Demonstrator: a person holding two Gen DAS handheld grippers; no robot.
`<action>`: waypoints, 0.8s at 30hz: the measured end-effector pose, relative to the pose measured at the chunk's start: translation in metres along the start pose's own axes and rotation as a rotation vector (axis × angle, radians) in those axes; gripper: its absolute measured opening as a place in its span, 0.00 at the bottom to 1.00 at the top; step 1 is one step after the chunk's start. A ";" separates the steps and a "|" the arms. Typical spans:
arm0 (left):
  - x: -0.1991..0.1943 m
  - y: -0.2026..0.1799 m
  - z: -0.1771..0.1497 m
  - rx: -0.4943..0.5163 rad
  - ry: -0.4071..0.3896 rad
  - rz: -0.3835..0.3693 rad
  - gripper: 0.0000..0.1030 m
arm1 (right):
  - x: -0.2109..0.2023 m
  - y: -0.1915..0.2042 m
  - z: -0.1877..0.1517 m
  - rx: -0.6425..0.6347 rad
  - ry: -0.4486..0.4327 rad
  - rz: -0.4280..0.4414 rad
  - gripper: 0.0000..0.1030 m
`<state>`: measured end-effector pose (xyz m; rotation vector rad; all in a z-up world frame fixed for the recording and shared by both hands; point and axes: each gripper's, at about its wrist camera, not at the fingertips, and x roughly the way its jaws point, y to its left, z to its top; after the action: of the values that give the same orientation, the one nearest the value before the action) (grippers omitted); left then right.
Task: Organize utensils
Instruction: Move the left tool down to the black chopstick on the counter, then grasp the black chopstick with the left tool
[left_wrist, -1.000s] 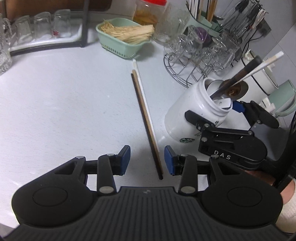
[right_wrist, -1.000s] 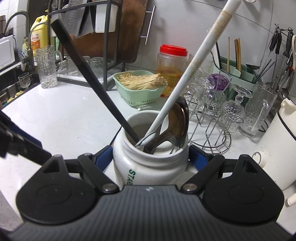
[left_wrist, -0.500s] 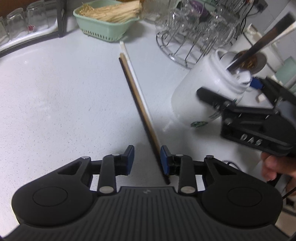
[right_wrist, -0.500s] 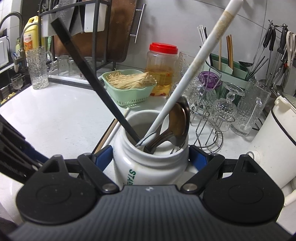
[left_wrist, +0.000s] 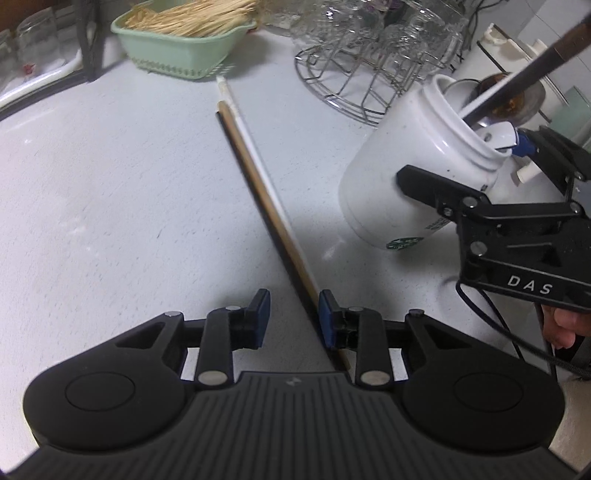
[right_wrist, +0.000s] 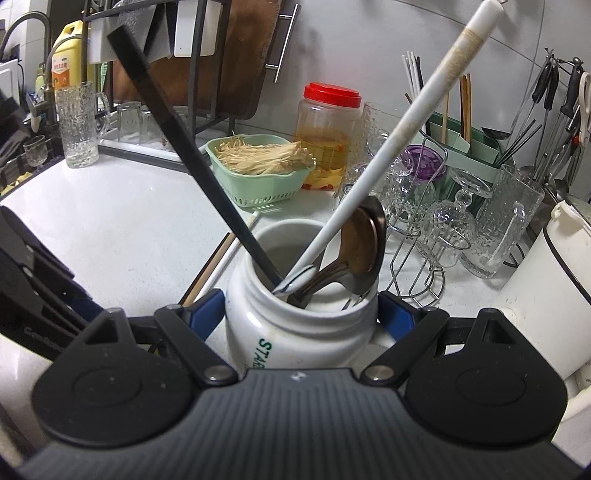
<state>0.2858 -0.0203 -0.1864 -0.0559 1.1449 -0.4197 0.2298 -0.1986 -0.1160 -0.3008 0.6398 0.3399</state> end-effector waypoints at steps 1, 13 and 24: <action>0.001 -0.002 0.000 0.012 -0.003 0.007 0.33 | 0.001 0.000 0.000 -0.004 0.001 0.000 0.89; -0.001 -0.011 -0.010 0.044 -0.007 0.118 0.33 | 0.003 0.000 0.000 -0.029 -0.005 0.004 0.89; 0.001 -0.021 -0.011 0.065 -0.007 0.121 0.33 | 0.002 -0.001 0.000 -0.034 -0.007 0.009 0.89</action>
<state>0.2705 -0.0384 -0.1864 0.0682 1.1205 -0.3486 0.2318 -0.1988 -0.1174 -0.3293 0.6287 0.3603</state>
